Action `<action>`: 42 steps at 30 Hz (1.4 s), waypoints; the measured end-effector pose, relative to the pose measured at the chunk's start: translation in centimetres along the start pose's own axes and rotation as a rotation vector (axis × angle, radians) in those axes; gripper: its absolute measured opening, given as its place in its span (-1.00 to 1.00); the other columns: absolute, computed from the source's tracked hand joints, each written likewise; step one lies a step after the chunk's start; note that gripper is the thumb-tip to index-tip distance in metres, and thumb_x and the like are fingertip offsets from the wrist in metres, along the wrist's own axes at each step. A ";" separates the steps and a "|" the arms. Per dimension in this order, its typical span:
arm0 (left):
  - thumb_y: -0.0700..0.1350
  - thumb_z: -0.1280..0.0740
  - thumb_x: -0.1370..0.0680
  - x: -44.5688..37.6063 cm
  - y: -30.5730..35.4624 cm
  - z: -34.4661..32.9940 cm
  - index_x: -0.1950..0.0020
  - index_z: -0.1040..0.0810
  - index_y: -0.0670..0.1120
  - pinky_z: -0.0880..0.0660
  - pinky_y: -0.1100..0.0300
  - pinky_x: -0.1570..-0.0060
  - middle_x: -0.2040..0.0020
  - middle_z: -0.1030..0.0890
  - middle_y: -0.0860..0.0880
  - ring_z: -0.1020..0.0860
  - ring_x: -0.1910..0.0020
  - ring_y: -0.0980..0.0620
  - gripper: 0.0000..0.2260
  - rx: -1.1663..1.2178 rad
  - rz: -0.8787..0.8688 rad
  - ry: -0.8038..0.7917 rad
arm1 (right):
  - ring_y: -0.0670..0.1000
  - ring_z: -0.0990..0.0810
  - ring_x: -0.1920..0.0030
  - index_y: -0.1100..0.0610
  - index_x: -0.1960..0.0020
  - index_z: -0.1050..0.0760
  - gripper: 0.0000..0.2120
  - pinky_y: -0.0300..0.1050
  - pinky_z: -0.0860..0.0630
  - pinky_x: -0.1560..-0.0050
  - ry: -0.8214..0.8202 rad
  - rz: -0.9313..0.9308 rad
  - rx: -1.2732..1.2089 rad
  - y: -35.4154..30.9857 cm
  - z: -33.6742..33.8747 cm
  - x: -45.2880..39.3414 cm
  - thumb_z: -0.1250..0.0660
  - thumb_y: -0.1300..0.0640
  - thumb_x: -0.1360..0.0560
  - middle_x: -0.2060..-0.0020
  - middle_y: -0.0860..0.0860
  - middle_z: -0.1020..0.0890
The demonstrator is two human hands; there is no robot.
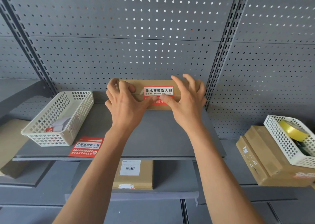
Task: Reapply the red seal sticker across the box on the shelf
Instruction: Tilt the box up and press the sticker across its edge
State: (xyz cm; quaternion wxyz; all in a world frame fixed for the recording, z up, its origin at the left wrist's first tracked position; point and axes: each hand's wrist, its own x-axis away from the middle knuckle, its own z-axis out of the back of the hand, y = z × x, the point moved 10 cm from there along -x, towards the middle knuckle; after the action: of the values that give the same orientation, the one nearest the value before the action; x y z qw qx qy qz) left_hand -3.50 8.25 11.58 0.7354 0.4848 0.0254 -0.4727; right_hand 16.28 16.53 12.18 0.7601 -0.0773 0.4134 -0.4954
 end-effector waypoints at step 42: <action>0.22 -0.63 -0.23 0.0 -0.6 -0.2 -0.05 -0.30 0.01 -0.18 -0.03 -0.32 -0.50 -0.18 -0.07 -0.19 -0.47 -0.06 -0.35 -0.003 -0.043 -0.085 | 0.19 0.06 -0.55 -0.24 -0.47 -0.30 -0.33 0.33 -0.09 -0.46 -0.224 0.010 -0.110 0.5 -0.3 0.1 -0.49 0.01 -0.45 -0.56 -0.15 -0.09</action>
State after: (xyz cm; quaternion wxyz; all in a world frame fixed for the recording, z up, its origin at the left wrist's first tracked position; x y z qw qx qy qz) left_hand -3.81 8.31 11.05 0.7263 0.4624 0.0053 -0.5086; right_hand 16.43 16.78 11.59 0.7986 -0.1719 0.3527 -0.4564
